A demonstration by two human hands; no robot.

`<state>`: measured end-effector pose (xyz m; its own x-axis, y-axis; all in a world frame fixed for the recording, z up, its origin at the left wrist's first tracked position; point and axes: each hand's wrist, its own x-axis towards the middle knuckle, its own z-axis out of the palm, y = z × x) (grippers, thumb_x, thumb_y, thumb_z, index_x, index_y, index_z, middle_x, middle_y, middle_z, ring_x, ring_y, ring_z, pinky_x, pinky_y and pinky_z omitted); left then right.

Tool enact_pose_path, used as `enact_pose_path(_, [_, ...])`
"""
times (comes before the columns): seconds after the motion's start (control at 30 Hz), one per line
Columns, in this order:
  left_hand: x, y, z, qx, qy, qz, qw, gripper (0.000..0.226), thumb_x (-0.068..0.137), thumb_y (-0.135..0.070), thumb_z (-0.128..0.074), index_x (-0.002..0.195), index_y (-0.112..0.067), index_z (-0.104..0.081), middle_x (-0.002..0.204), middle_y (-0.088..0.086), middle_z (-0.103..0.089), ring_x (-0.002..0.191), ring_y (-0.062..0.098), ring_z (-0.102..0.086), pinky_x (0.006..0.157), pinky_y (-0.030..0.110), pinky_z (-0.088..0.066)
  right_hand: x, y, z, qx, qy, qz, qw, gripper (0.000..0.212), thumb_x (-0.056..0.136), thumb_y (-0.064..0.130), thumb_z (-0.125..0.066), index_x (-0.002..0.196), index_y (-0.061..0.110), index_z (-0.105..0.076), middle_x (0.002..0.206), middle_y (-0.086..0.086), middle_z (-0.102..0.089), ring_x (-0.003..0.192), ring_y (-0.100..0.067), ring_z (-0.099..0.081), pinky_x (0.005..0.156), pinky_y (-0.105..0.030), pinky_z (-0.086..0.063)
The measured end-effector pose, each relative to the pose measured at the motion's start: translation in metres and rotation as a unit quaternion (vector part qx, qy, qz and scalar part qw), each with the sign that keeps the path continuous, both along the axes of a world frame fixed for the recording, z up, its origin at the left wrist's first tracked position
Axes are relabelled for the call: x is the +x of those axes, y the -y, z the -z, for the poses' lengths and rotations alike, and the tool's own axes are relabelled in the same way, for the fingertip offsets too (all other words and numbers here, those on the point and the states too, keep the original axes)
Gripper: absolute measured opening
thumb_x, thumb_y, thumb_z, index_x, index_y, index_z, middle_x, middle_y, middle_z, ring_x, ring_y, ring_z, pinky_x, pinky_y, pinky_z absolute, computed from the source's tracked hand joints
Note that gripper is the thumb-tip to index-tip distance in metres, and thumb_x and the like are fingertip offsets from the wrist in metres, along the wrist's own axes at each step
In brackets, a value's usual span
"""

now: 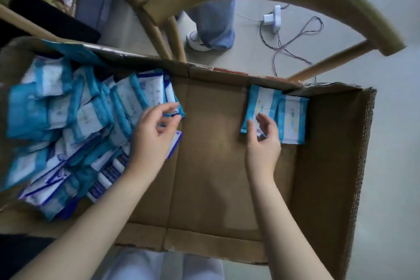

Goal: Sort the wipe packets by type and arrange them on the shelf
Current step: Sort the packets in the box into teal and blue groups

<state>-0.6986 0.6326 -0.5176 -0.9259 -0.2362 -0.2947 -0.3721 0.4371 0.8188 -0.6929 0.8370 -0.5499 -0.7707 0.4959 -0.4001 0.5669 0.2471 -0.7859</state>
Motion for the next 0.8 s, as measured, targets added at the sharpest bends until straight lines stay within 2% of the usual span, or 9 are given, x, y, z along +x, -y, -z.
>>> enact_pose_path(0.1, [0.015,0.077,-0.019,-0.058,-0.040,-0.038,0.997,0.016,0.097,-0.022,-0.059,0.112,-0.024,-0.066,0.113,-0.003,-0.059,0.098,0.003,-0.060,0.084,0.010,-0.045,-0.005,0.064,-0.009,-0.058,-0.013,-0.064,0.996,0.018,0.095,0.022,-0.065,0.113,0.023,-0.065,0.107,0.010,-0.069,0.104,-0.002,-0.064,0.092,-0.019,-0.050])
enact_pose_path(0.2, [0.023,0.155,-0.011,-0.127,-0.035,-0.086,0.988,0.020,0.096,-0.025,-0.061,0.116,-0.025,-0.064,0.114,0.000,-0.056,0.108,0.019,-0.057,0.092,0.029,-0.045,-0.008,0.129,-0.017,-0.108,-0.014,-0.125,0.986,0.012,0.094,0.020,-0.067,0.106,0.022,-0.068,0.100,0.011,-0.071,0.095,-0.005,-0.067,0.082,-0.017,-0.051])
enact_pose_path(0.23, [0.024,0.178,-0.005,-0.147,-0.023,-0.099,0.984,0.024,0.096,-0.026,-0.062,0.119,-0.020,-0.064,0.116,0.003,-0.056,0.112,0.021,-0.055,0.095,0.031,-0.042,-0.009,0.147,-0.019,-0.121,-0.013,-0.141,0.982,0.012,0.094,0.021,-0.067,0.106,0.021,-0.068,0.100,0.010,-0.072,0.094,-0.005,-0.067,0.081,-0.017,-0.051])
enact_pose_path(0.33, [0.023,0.236,0.010,-0.183,-0.003,-0.124,0.975,0.039,0.093,-0.027,-0.064,0.126,-0.005,-0.060,0.125,0.017,-0.056,0.121,0.029,-0.051,0.103,0.024,-0.033,-0.012,0.194,-0.023,-0.120,-0.006,-0.184,0.975,0.012,0.095,0.025,-0.066,0.107,0.024,-0.068,0.101,0.011,-0.070,0.094,-0.004,-0.065,0.078,-0.012,-0.047])
enact_pose_path(0.43, [0.011,0.272,0.022,-0.143,0.049,-0.166,0.974,0.048,0.094,-0.029,-0.064,0.135,-0.006,-0.054,0.136,0.017,-0.049,0.128,0.027,-0.047,0.105,0.019,-0.028,-0.019,0.225,-0.023,-0.095,-0.003,-0.213,0.972,0.015,0.097,0.030,-0.063,0.110,0.027,-0.067,0.108,0.012,-0.068,0.099,-0.001,-0.062,0.080,-0.013,-0.047])
enact_pose_path(0.5, [0.000,0.287,0.031,-0.108,0.095,-0.199,0.969,0.057,0.093,-0.039,-0.064,0.139,-0.009,-0.049,0.140,0.013,-0.046,0.130,0.024,-0.045,0.107,0.025,-0.032,-0.030,0.243,-0.023,-0.076,-0.001,-0.237,0.968,0.016,0.097,0.034,-0.062,0.111,0.029,-0.066,0.108,0.016,-0.067,0.101,-0.001,-0.061,0.084,-0.017,-0.047])
enact_pose_path(0.6, [-0.012,0.301,0.048,-0.055,0.156,-0.230,0.959,0.062,0.091,-0.046,-0.064,0.139,-0.012,-0.047,0.134,0.004,-0.048,0.121,0.019,-0.049,0.096,0.025,-0.038,-0.052,0.268,-0.016,-0.064,0.022,-0.268,0.961,0.026,0.096,0.038,-0.061,0.120,0.026,-0.064,0.111,0.015,-0.065,0.105,-0.006,-0.062,0.093,-0.028,-0.051])
enact_pose_path(0.7, [-0.012,0.317,0.065,0.011,0.169,-0.277,0.946,0.057,0.086,-0.046,-0.070,0.129,-0.011,-0.056,0.125,0.004,-0.058,0.110,0.021,-0.060,0.086,0.030,-0.047,-0.076,0.293,-0.006,-0.062,0.019,-0.270,0.961,0.045,0.093,0.044,-0.064,0.135,0.029,-0.054,0.117,0.008,-0.067,0.107,-0.009,-0.064,0.098,-0.039,-0.052])
enact_pose_path(0.8, [-0.011,0.322,0.069,0.061,0.163,-0.293,0.940,0.039,0.085,-0.041,-0.073,0.111,-0.013,-0.065,0.107,0.005,-0.068,0.092,0.021,-0.065,0.071,0.030,-0.050,-0.104,0.314,-0.007,-0.085,-0.005,-0.259,0.962,0.052,0.097,0.043,-0.058,0.145,0.029,-0.044,0.114,0.008,-0.065,0.101,-0.007,-0.064,0.093,-0.031,-0.054])
